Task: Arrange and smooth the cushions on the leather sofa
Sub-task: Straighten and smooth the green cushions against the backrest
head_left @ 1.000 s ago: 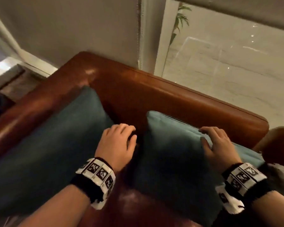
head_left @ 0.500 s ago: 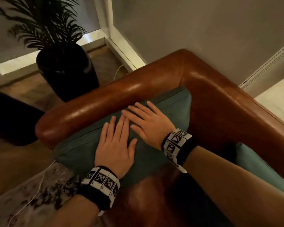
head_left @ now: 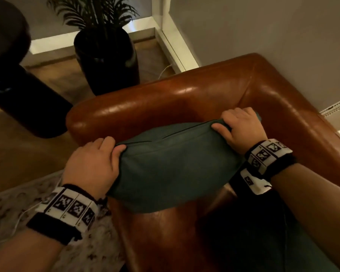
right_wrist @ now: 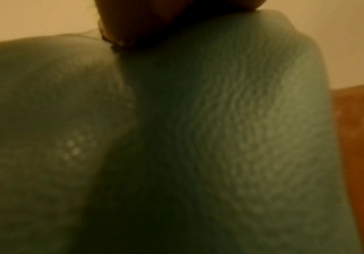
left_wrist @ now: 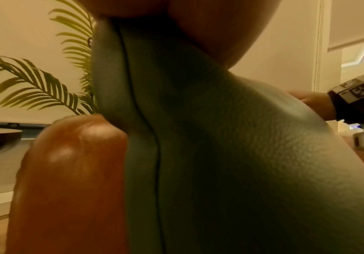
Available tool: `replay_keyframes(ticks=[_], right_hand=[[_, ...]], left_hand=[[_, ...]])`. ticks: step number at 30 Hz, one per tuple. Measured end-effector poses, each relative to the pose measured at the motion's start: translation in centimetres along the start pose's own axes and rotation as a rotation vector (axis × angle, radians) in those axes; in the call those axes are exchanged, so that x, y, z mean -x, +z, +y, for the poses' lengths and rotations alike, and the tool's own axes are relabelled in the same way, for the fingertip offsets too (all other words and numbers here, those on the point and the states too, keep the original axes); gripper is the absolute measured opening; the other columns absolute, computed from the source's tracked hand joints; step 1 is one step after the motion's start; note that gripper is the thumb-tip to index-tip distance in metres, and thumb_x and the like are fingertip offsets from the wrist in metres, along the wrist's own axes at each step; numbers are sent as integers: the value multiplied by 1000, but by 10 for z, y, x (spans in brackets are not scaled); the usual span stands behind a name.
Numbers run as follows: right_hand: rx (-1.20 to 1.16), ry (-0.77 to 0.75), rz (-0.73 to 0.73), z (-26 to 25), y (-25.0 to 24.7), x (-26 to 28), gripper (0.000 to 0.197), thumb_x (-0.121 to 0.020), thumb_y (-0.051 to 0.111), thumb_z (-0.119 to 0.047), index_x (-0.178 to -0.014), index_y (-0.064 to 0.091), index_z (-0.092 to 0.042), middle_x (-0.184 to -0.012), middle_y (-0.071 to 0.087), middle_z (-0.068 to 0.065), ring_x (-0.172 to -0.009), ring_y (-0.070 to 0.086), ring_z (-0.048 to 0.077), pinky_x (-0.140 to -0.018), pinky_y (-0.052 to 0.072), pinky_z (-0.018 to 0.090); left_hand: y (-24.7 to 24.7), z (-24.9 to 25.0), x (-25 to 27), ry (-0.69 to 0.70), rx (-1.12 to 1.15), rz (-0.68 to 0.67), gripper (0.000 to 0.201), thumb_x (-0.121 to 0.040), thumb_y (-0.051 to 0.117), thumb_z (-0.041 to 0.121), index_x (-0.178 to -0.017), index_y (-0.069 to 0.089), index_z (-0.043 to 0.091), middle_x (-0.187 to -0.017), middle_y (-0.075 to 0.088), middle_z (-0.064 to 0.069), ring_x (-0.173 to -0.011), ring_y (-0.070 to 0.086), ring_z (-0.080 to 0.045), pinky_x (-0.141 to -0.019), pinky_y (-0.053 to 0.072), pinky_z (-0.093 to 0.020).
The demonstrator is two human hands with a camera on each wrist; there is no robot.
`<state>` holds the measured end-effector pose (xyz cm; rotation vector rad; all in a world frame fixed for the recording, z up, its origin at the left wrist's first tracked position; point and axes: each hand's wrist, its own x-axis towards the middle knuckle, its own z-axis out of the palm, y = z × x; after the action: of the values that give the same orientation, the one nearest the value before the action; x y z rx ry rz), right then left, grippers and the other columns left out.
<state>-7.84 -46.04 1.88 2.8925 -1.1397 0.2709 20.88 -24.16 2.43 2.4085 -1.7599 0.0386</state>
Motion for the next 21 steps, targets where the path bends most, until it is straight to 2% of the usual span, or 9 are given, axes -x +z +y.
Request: replay_keyframes(ticks=[2, 4, 6, 8, 11, 12, 15, 18, 21], right_hand=[[-28, -43, 26, -6, -12, -14, 44, -97, 23, -57, -77, 40, -22, -72, 45, -4, -70, 45, 22, -74, 30, 38], [-46, -62, -34, -9, -12, -39, 41, -97, 29, -55, -81, 47, -22, -79, 49, -4, -79, 48, 22, -79, 32, 39], [27, -50, -141, -10, 1, -60, 39, -97, 38, -50, -107, 61, -20, -107, 61, 4, -108, 51, 27, -95, 33, 43], [62, -12, -126, -22, 15, -65, 40, -97, 47, -40, -129, 57, -18, -134, 56, 9, -129, 42, 31, -109, 27, 46], [-155, -72, 138, -74, 29, -32, 42, -94, 49, -26, -132, 56, -9, -138, 55, 13, -132, 45, 32, -113, 29, 48], [-201, -127, 158, -99, 39, -13, 45, -94, 48, -25, -136, 53, -8, -142, 52, 12, -135, 42, 31, -115, 27, 47], [-122, -311, -28, -148, 73, 31, 58, -98, 40, -35, -150, 32, -9, -157, 30, 7, -148, 20, 23, -119, 19, 47], [-27, -270, -54, -102, 94, 17, 63, -98, 36, -48, -153, 21, -22, -161, 18, 4, -150, 6, 22, -121, 9, 44], [-45, 9, 11, -39, 98, 3, 63, -97, 31, -49, -154, 17, -25, -163, 13, 4, -150, 5, 26, -121, 9, 47]], left_hand=[[-10, -10, -1, -34, -1, 50, 34, -98, 34, 37, -77, 45, 13, -65, 52, -9, -54, 51, -34, -48, 32, -32], [-1, -22, -14, -102, -12, 14, 35, -100, 31, 40, -78, 44, 16, -66, 50, -7, -59, 54, -35, -51, 37, -35], [13, -32, -29, -175, 19, -107, 37, -98, 31, 44, -85, 49, 15, -77, 56, -10, -74, 59, -38, -63, 47, -41], [21, -31, -28, -217, -38, -162, 40, -97, 33, 41, -109, 56, 10, -108, 62, -20, -99, 56, -42, -84, 48, -50], [31, 3, -4, -105, 24, -1, 46, -96, 36, 34, -134, 47, 10, -138, 51, -15, -129, 44, -38, -108, 34, -50], [38, 21, 7, -47, 43, 22, 50, -96, 37, 34, -140, 43, 11, -146, 45, -12, -137, 37, -35, -114, 27, -49], [73, 56, 27, 28, 14, -78, 62, -98, 27, 40, -154, 17, 18, -163, 14, -2, -151, 8, -26, -121, 7, -48], [91, 40, 19, -9, -38, -109, 62, -96, 27, 46, -154, 14, 28, -163, 11, -1, -151, 6, -26, -122, 4, -46], [83, 26, 11, -16, -51, -73, 61, -96, 29, 48, -153, 17, 32, -163, 13, -2, -150, 9, -28, -122, 4, -44]])
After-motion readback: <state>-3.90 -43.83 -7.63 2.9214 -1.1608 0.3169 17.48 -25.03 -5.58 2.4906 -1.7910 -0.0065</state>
